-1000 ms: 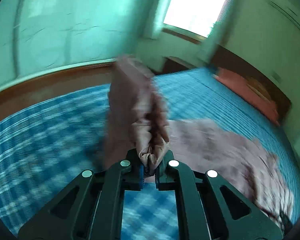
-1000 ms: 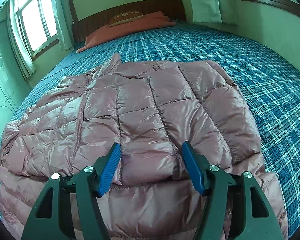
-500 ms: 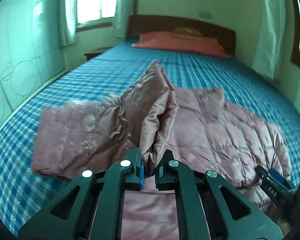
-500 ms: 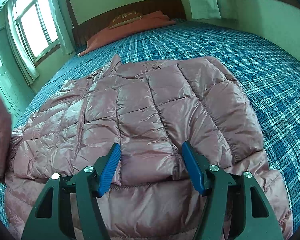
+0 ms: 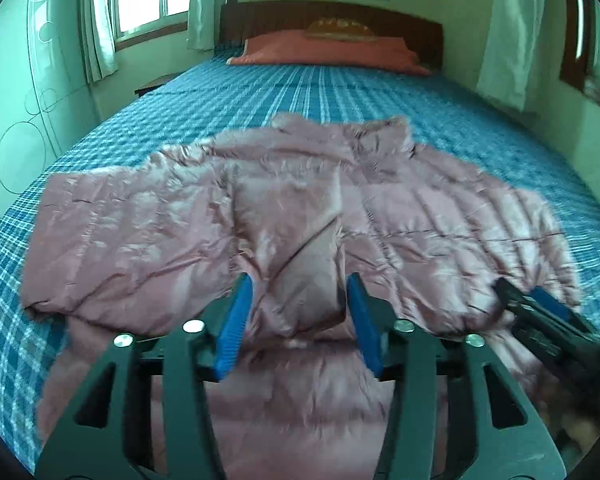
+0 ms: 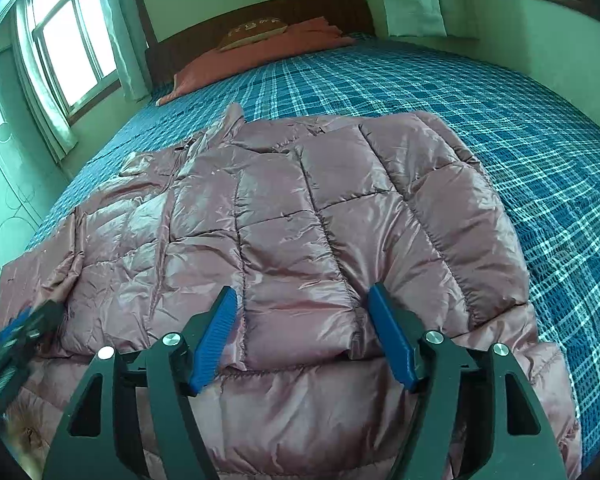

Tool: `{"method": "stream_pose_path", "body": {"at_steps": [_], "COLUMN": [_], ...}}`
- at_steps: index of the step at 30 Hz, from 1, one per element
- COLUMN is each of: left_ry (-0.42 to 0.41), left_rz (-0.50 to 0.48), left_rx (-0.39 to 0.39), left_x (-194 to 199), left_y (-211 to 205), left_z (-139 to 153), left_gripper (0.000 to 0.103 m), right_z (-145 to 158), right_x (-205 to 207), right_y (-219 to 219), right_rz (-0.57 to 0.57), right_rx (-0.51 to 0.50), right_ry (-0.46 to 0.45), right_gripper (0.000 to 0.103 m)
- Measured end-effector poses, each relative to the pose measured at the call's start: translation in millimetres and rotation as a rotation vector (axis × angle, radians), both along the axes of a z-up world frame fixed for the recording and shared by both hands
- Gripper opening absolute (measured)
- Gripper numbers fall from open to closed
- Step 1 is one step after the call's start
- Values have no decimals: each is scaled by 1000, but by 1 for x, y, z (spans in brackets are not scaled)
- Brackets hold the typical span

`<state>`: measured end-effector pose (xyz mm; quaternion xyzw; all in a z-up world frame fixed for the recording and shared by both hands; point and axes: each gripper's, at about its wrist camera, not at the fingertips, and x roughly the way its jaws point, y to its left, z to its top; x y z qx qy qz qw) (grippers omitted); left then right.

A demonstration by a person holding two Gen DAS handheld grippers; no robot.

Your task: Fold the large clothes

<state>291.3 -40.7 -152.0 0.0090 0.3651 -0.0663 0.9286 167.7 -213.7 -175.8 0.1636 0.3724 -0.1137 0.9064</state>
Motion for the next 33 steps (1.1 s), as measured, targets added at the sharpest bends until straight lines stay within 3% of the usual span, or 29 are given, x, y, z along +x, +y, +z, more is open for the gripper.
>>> {"method": "stream_pose_path", "body": {"at_steps": [2, 5, 11, 15, 19, 21, 22, 23, 26, 33], "left_ry": [-30, -69, -58, -9, 25, 30, 35, 39, 40, 21], "left_rz": [3, 47, 282, 421, 471, 475, 473, 471, 455, 406], "left_rx": [-19, -10, 47, 23, 2, 4, 5, 3, -2, -7], "left_x": [-17, -37, -51, -51, -50, -51, -50, -47, -40, -27], "left_y": [12, 43, 144, 205, 232, 236, 237, 236, 233, 209], "left_z": [13, 29, 23, 12, 3, 0, -1, -2, -4, 4], "left_gripper": [61, 65, 66, 66, 66, 66, 66, 66, 66, 67], "right_z": [8, 22, 46, 41, 22, 15, 13, 13, 28, 66], "right_x": [-3, -5, 11, 36, 61, 69, 70, 70, 65, 40], "right_y": [6, 21, 75, 117, 143, 152, 156, 157, 150, 93], "right_rz": [-8, 14, 135, 213, 245, 265, 283, 288, 284, 197], "right_rx": [-2, 18, 58, 93, 98, 87, 95, 98, 82, 31], "right_ry": [-3, -25, -61, -37, 37, 65, 66, 63, 16, -77], "right_gripper": [67, 67, 67, 69, 70, 44, 22, 14, 8, 8]}}
